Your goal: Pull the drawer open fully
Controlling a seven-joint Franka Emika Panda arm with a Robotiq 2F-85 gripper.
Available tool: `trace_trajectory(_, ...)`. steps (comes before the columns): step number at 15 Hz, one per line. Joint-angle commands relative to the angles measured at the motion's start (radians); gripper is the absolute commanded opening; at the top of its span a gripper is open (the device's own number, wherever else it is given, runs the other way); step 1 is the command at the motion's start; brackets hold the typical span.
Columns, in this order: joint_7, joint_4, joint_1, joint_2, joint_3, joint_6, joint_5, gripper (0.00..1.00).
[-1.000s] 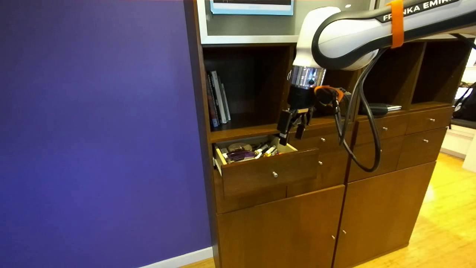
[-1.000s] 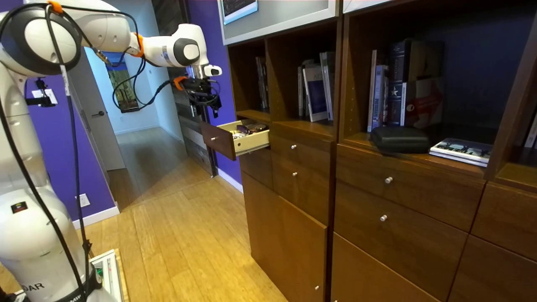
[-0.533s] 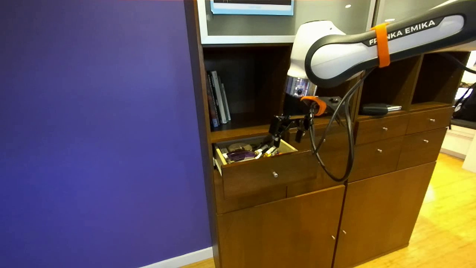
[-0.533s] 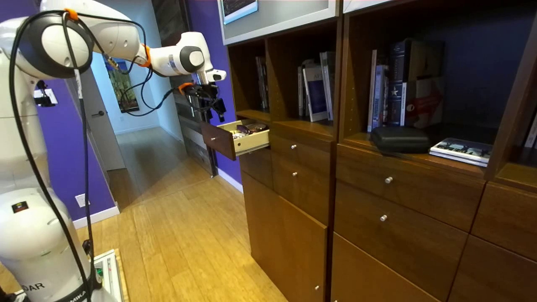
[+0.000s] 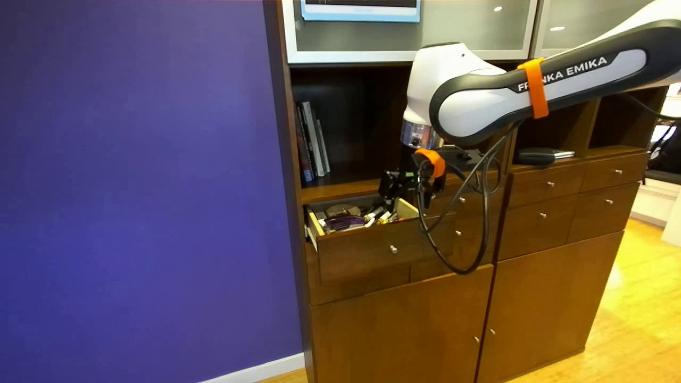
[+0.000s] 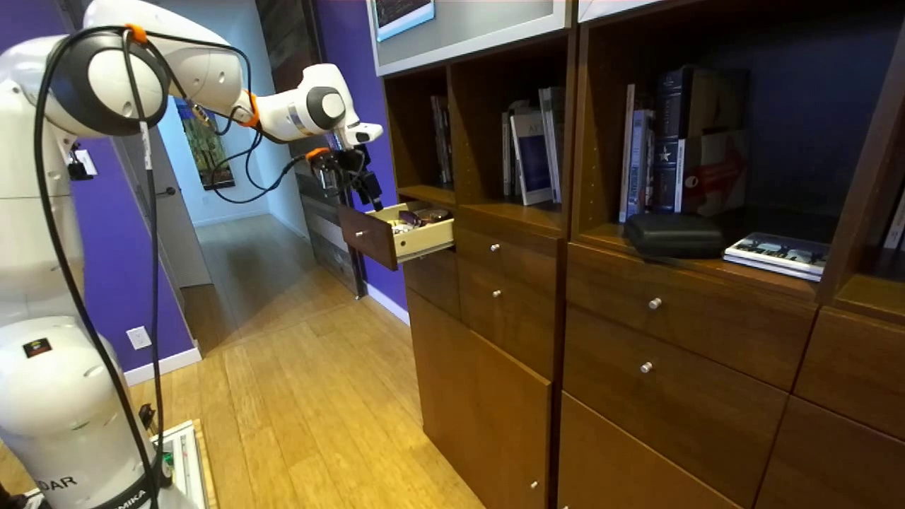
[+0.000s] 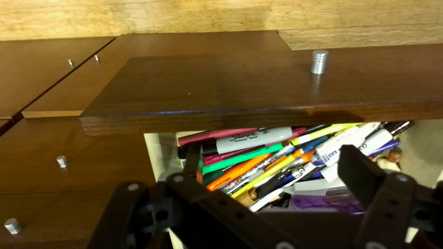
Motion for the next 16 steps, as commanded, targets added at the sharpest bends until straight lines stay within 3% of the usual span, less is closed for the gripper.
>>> trace_trajectory(1,0.051,0.005,0.017,0.028,-0.014,0.071,-0.012,1.0)
trace_trajectory(5,0.042,-0.002,0.021,0.046,-0.022,0.104,-0.015,1.0)
trace_trajectory(16,-0.025,0.051,0.027,0.068,-0.001,-0.063,0.111,1.0)
